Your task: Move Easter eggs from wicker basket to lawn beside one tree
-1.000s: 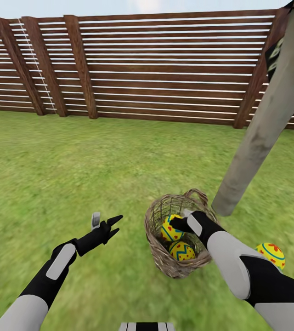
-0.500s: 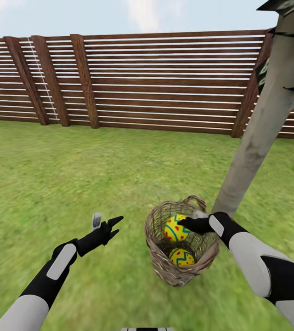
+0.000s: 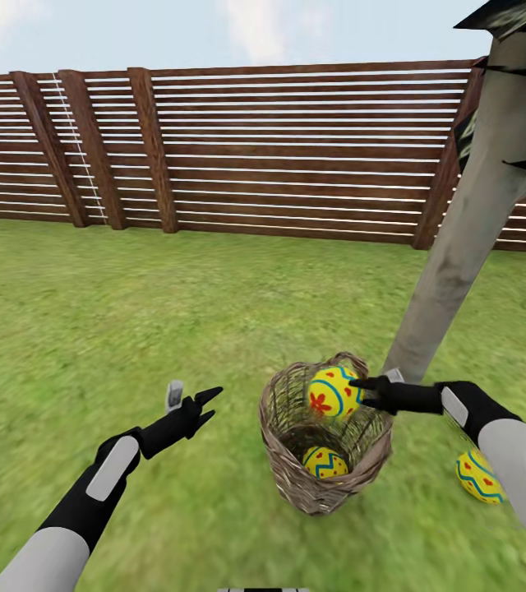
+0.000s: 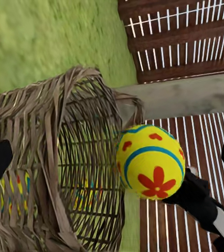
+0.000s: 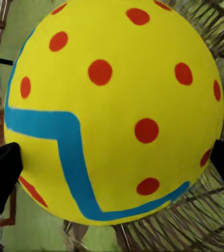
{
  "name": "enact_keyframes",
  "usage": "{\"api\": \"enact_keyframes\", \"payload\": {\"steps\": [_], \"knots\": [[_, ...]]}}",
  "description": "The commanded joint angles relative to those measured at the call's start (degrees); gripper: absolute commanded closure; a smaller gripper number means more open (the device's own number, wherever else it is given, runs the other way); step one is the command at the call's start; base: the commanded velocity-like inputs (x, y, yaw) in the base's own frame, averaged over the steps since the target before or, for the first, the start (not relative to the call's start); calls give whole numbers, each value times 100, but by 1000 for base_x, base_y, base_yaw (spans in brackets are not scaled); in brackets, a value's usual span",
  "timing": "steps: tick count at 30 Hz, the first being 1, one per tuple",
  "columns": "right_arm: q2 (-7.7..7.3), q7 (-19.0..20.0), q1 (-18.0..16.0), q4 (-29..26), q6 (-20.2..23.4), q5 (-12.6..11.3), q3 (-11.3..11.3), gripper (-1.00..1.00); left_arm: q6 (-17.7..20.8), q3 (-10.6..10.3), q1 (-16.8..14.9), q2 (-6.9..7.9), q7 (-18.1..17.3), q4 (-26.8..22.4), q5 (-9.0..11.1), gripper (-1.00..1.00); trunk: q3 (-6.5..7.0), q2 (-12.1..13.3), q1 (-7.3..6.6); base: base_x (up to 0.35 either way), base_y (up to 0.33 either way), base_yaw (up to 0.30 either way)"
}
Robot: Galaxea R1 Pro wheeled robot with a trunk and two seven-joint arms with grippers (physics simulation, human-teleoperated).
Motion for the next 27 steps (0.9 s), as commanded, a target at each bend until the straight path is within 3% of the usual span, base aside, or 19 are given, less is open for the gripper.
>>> {"api": "enact_keyframes", "payload": {"steps": [1,9,11,13,15,27], "knots": [[-51,264,-1,-8,48,-13,0,100,19,-14,-3,-9,-1,5,29,-100,-5,-2,-1,0,0,0],[-280,1492,12,3,60,378,4,100,-17,-15,-3,8,-1,6,29,-100,-5,-2,-1,0,-19,0],[-287,1550,13,-2,55,403,78,100,-17,-7,-3,35,-1,6,31,-100,-5,-2,-1,0,-259,0],[-299,1608,16,-10,46,416,376,100,-17,-2,-3,45,3,6,30,-100,-5,-2,-1,0,-314,0],[-292,1746,21,-12,43,420,498,100,-17,-5,-3,47,7,6,30,-100,-5,-2,-1,0,-326,0],[-289,1922,23,-31,16,427,532,100,-17,-15,-3,48,8,6,29,-100,-5,-2,-1,0,-332,0]]}}
